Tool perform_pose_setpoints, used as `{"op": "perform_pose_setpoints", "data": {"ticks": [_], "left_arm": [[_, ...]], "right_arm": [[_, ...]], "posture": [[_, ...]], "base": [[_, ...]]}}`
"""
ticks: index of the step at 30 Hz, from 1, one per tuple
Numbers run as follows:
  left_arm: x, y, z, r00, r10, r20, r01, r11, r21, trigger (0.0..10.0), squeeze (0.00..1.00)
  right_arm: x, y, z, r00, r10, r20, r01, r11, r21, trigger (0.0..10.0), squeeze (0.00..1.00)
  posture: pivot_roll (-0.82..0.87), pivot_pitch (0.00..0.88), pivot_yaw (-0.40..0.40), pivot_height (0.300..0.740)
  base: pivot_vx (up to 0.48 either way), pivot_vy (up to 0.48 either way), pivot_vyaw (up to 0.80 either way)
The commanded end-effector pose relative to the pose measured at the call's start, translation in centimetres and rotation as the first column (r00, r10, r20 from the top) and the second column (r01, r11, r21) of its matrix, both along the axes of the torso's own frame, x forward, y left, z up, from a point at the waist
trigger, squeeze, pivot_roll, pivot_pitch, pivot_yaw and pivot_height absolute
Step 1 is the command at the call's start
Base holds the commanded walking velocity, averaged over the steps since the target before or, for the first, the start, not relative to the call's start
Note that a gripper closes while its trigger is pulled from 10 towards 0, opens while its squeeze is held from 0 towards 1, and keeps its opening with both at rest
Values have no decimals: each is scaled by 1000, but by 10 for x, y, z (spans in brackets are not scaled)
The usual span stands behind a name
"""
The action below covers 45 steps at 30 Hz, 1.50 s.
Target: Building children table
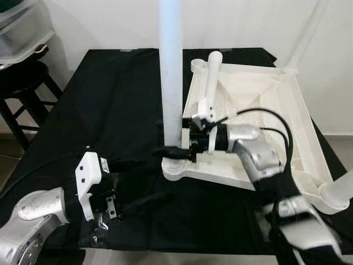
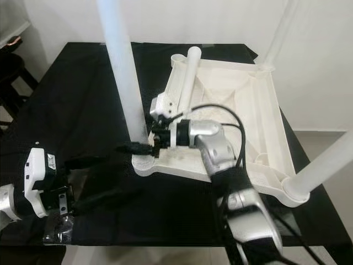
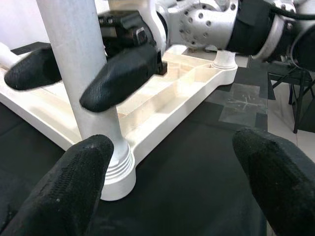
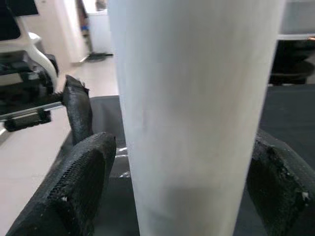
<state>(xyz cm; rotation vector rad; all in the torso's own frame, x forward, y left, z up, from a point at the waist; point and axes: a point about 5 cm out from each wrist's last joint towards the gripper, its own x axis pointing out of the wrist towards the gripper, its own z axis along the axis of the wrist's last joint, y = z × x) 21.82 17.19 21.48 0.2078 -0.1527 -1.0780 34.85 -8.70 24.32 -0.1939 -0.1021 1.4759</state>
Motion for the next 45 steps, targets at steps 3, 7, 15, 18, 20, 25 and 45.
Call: {"op": "perform_pose_setpoints", "data": {"ticks": [3,7,15,18,20,25,45], "left_arm": [[-3,-3,-1,1000,-14,-9,14,1000,4,10000,0],[-4,-4,-1,1000,-15,-9,15,1000,2,10000,0],[-3,-5,-1,1000,-18,-7,18,1000,-2,10000,0],[-3,-6,-1,1000,-20,-7,20,1000,-4,10000,0],[-4,-6,-1,1000,-22,-9,22,1000,-5,10000,0],[-4,-6,-1,999,-29,-15,29,1000,-6,10000,0],[-1,-8,-3,999,-34,-15,34,999,-6,10000,0]], "right_arm": [[0,-2,1,997,66,-27,-66,998,10,0,0],[2,-4,4,992,119,-37,-118,993,10,0,0],[2,-11,-7,993,108,-42,-107,994,23,0,0],[1,-12,-11,999,42,-24,-41,999,21,0,0],[-1,-11,-17,999,-29,-14,29,999,19,0,0],[-25,16,-70,835,-547,-67,547,837,-14,0,0],[-47,44,-49,890,-451,-64,455,888,68,10000,1000]], "posture": [[61,182,-9,740],[60,182,-10,740],[38,188,-5,740],[28,195,-5,740],[26,196,-5,740],[14,224,-12,740],[13,191,5,740]], "base": [[0,0,0],[0,0,0],[0,0,0],[0,0,0],[0,0,0],[0,0,0],[0,0,0]]}}
